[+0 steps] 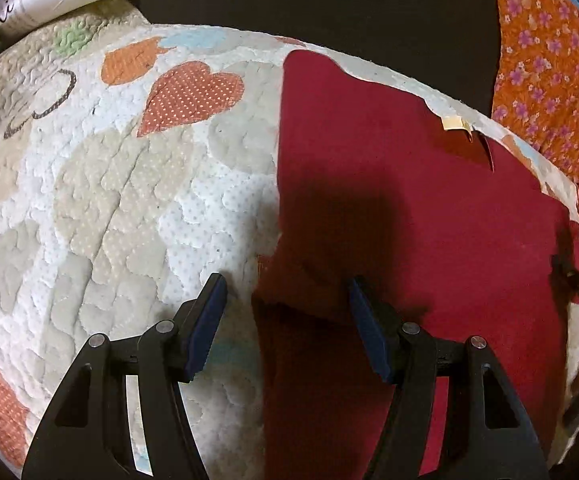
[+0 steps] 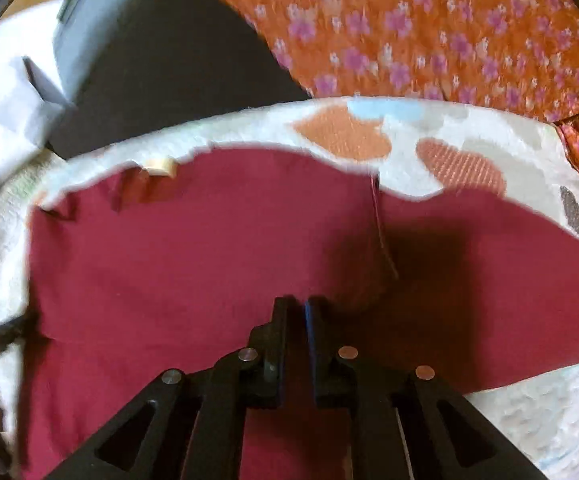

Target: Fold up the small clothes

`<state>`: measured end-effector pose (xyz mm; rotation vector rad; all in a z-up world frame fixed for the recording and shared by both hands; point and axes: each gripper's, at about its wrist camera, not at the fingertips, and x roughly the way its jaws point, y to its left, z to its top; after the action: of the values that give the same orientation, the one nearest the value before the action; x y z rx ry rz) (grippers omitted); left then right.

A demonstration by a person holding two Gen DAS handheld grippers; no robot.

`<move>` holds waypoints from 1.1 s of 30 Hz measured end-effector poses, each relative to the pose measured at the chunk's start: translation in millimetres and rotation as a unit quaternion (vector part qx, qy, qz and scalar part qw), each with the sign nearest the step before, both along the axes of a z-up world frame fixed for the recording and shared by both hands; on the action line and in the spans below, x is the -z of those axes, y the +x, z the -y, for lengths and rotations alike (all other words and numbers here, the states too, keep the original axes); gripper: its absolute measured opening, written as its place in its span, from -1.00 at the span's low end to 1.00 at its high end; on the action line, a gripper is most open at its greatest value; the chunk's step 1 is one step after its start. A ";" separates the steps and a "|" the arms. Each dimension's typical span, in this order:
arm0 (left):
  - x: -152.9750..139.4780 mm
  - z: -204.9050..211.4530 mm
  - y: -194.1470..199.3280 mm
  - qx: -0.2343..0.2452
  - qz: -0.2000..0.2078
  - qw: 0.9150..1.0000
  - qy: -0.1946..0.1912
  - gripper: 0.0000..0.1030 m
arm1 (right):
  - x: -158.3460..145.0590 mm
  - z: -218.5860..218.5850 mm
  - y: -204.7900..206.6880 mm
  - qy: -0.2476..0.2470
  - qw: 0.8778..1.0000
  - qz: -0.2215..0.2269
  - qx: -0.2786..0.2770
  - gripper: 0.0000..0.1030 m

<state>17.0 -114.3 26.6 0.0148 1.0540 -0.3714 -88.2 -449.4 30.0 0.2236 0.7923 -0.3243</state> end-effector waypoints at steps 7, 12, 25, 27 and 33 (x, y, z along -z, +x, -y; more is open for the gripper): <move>-14.9 8.2 -10.2 0.007 0.034 0.999 0.011 0.22 | -34.5 -7.4 -15.9 -0.019 1.000 0.007 -0.008 -0.84; -22.6 10.9 -14.2 0.009 0.047 0.999 0.010 0.22 | -38.8 -9.4 -7.6 0.000 1.000 0.022 -0.002 -0.66; -25.9 21.9 -27.1 0.048 0.044 0.998 -0.017 0.22 | -29.0 13.1 -34.0 0.068 0.997 0.016 0.022 -0.49; -29.6 25.7 -31.3 0.059 0.041 0.997 -0.030 0.22 | -33.5 25.9 -54.6 0.075 0.996 0.025 0.041 -0.36; -37.4 33.5 -41.6 0.073 0.058 0.995 -0.027 0.22 | -23.5 98.3 -134.4 0.122 0.981 0.030 0.146 -0.26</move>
<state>-24.7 -147.8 64.0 0.0642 0.9303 -0.5257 -222.5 -547.7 53.6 0.5814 0.7386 -0.4941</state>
